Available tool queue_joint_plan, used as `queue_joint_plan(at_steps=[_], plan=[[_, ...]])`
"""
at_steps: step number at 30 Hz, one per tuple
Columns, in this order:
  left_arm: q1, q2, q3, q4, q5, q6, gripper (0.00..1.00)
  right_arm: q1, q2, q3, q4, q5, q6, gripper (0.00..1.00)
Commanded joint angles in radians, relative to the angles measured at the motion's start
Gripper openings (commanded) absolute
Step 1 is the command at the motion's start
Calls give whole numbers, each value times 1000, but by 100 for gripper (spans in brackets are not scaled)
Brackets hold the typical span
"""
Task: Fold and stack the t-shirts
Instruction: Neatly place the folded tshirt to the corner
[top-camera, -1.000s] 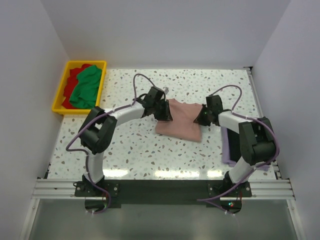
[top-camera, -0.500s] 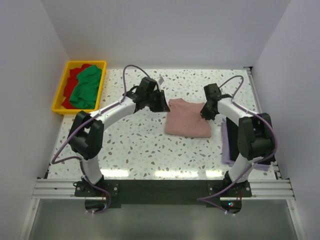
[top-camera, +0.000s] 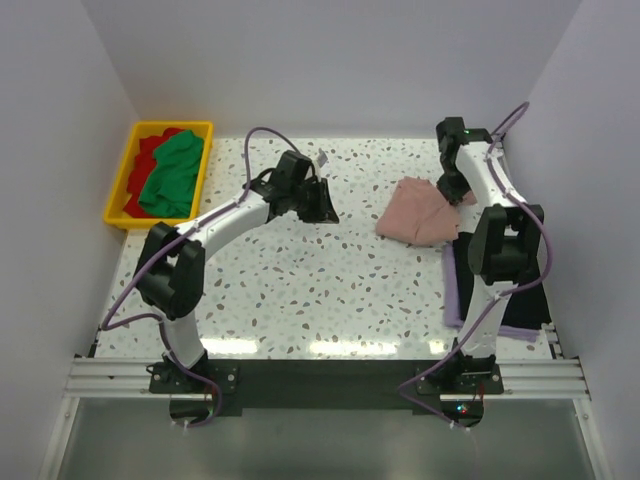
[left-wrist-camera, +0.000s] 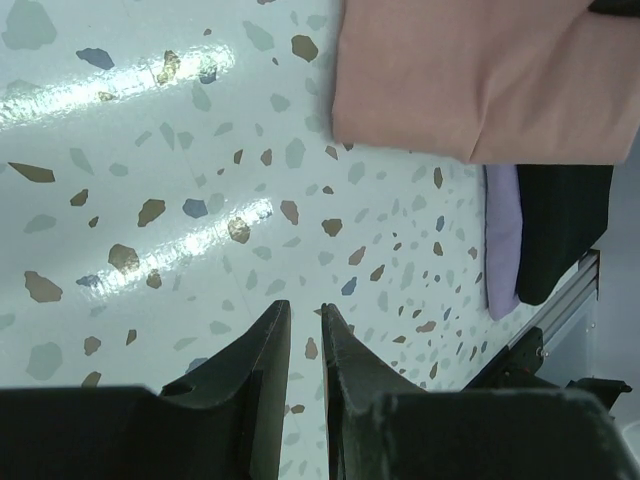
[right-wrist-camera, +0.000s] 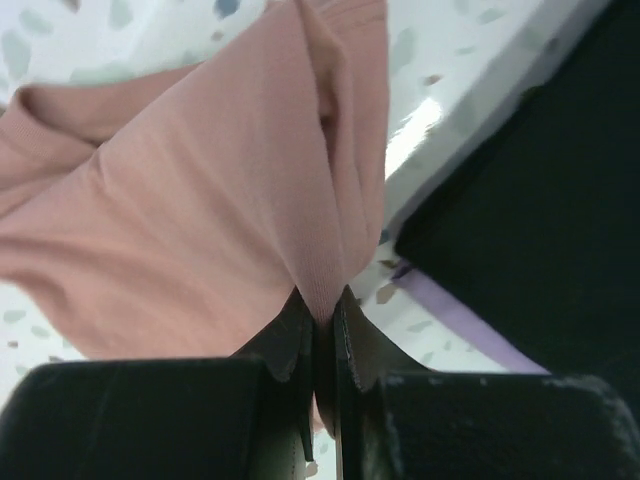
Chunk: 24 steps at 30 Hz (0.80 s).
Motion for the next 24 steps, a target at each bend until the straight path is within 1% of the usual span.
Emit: queue_joint_plan(at_steps=[1,8,13,15,19,24], plan=[[9,-27,52,-12,33,30,24,-52,-37,85,-200,110,83,0],[9,-33,71,-20,42,30,24,-161,-133,73,-290,142,106,0],[11,-38,67,-20,50,26,24,-196,-210,22,-250,147,66,0],[9,-43,63,-20,51,26,24,-214,-221,36,-257,139,43,0],[9,-47,60,-22,51,27,23,-228,-227,82,-300,147,48,0],[9,-53,58,-25,47,27,23,-231,-244,99,-288,150,22,0]])
